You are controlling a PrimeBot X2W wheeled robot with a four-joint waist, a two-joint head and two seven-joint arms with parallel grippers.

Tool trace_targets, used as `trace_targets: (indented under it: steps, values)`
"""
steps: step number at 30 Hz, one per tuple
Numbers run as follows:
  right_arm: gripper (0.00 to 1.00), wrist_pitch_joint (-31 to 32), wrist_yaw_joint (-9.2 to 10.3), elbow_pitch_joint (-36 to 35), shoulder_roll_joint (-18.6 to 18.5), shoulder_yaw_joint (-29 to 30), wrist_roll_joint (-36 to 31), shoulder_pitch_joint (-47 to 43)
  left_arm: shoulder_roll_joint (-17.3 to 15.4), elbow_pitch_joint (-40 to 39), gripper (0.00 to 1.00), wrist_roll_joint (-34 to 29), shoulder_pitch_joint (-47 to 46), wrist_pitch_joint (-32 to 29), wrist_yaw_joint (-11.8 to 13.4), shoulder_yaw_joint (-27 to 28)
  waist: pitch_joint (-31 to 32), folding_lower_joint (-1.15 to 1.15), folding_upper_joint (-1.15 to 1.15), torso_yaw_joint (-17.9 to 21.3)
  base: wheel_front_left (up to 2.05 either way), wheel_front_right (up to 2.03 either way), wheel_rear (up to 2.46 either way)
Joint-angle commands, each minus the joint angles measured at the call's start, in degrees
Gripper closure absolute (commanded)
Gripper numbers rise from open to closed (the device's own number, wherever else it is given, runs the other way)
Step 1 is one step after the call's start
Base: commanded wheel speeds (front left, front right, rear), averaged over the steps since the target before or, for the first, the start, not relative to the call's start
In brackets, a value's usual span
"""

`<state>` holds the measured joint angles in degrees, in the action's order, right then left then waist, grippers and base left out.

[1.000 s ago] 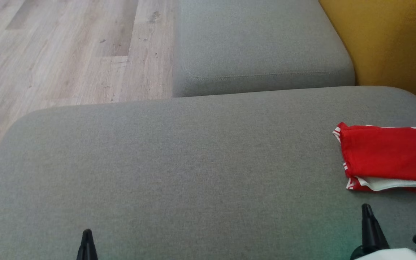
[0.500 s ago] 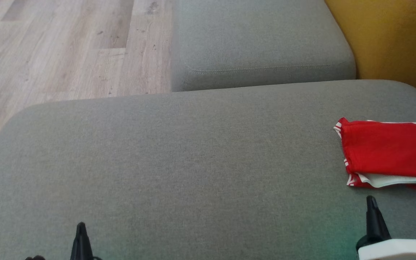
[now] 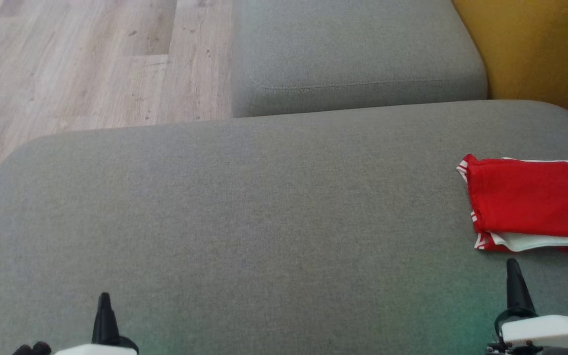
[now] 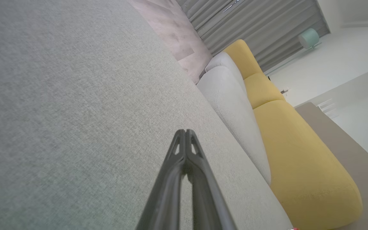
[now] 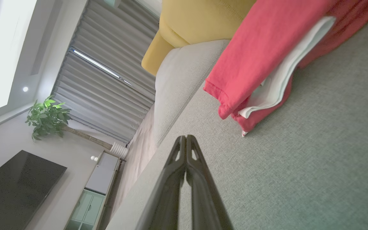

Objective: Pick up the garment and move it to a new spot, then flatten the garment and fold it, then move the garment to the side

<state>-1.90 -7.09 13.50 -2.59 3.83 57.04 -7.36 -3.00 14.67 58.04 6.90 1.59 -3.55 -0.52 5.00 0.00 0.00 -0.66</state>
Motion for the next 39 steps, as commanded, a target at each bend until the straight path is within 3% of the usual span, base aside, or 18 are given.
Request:
trace_targets:
  steps: [1, 39]
  values:
    - [1.0, 0.49, -0.25, -1.61, -0.32, -0.47, 2.08, 4.09, -0.05, -1.53, 1.0, 1.85, -4.19, -0.29, -0.36, 1.74, -0.19, 0.0, 0.0, 0.03, 0.0, 0.0, 0.0]
    - [1.0, 6.62, -0.37, 0.06, -0.37, 1.95, 27.98, 11.48, 0.09, -0.8, 1.0, 27.09, -11.16, -6.39, -3.16, 5.9, -4.09, 0.0, 0.0, 0.52, 0.0, 0.0, 0.0]
